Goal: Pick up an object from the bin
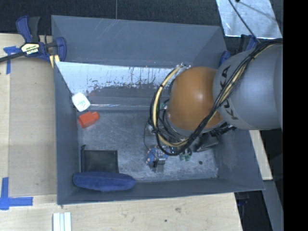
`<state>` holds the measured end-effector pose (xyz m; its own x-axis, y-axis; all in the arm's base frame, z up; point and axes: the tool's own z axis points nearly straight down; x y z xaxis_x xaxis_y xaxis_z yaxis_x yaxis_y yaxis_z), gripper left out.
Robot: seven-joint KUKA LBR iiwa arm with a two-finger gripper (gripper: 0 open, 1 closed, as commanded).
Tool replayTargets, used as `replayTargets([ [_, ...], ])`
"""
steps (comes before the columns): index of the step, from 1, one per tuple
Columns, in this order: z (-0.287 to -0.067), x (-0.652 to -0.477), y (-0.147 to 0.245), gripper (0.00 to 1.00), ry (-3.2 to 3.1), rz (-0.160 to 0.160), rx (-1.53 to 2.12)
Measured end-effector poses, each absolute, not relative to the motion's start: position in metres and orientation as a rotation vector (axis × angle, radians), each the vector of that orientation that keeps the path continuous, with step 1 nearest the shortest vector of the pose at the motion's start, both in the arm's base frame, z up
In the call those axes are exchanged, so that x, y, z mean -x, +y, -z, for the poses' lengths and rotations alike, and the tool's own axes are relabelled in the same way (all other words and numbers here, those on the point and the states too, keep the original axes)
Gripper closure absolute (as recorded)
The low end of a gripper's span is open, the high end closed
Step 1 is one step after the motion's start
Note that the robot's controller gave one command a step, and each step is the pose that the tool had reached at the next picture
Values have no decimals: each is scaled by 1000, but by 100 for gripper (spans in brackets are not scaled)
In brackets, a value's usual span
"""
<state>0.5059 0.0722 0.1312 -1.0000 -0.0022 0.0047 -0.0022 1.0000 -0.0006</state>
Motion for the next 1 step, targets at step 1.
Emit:
replayTargets([
  [1,-66,-508,42,0,-3138,-3,-56],
])
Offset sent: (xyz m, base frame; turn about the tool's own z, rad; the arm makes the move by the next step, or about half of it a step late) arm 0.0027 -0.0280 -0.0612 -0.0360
